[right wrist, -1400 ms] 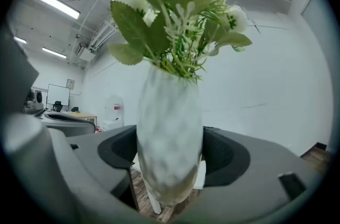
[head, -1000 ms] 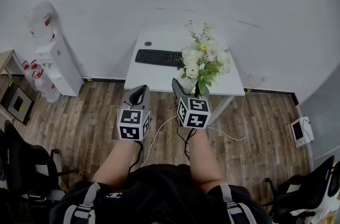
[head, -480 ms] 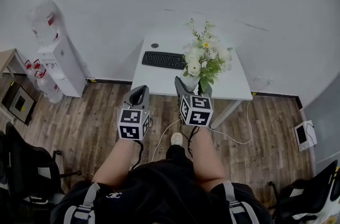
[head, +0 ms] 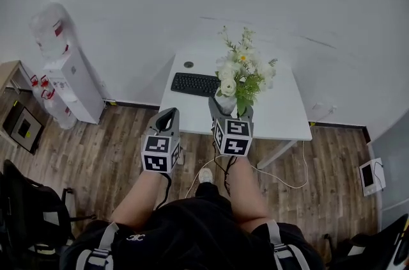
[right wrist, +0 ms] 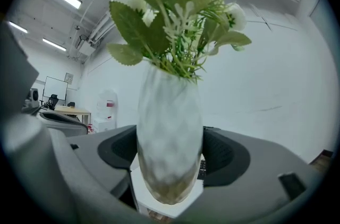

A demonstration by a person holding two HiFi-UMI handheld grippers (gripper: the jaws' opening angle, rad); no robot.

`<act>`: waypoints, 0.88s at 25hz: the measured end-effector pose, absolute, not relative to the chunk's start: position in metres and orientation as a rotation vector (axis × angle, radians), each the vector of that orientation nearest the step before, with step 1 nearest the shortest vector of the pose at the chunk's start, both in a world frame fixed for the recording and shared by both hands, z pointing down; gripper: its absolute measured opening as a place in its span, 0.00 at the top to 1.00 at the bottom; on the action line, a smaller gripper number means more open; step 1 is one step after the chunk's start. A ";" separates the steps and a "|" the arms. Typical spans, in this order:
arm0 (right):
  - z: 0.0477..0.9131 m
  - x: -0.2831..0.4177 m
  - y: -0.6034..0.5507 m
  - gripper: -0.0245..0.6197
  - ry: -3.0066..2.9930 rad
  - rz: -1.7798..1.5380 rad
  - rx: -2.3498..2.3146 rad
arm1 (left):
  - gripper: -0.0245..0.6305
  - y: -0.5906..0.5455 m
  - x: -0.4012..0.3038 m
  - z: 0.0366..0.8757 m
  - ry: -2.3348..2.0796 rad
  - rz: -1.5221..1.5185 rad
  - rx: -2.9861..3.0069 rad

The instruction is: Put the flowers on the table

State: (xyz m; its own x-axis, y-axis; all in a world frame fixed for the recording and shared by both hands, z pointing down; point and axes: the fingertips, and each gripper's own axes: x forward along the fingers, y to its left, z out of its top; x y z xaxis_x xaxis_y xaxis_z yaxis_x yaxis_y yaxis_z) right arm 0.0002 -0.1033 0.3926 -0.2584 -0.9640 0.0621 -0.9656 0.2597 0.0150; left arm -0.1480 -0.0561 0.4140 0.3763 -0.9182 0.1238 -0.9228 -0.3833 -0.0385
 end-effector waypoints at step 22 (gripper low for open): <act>0.437 0.055 -0.495 0.39 -2.541 0.097 1.716 | 0.96 -0.426 -0.079 0.447 -1.759 0.282 2.450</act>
